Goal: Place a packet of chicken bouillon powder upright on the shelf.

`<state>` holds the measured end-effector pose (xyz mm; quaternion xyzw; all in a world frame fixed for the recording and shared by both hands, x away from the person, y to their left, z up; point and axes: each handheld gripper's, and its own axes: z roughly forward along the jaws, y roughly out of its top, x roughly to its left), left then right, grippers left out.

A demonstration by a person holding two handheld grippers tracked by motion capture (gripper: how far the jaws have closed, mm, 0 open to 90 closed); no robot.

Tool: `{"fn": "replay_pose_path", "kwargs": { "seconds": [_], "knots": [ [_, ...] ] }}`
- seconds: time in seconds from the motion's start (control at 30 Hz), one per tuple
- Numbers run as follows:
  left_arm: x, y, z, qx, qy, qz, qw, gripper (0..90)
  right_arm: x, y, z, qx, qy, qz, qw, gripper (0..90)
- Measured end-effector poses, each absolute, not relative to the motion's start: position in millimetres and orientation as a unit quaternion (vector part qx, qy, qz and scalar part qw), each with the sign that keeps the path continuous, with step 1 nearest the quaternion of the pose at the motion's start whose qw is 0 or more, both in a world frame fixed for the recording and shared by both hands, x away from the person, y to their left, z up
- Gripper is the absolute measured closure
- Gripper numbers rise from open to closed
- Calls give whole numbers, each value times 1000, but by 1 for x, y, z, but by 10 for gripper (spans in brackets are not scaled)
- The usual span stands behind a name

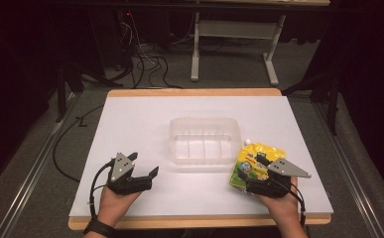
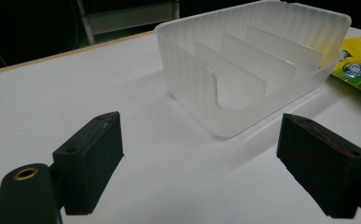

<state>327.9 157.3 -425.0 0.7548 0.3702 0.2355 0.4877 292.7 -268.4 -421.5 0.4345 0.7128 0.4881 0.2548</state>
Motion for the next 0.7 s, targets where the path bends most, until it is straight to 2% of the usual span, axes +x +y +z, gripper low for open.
{"fn": "replay_pose_path", "kwargs": {
  "seconds": [0.7],
  "knots": [
    [334, 156, -434, 765, 369, 227, 477, 202, 311, -317, -428, 483, 692, 458, 279, 211]
  ]
}}
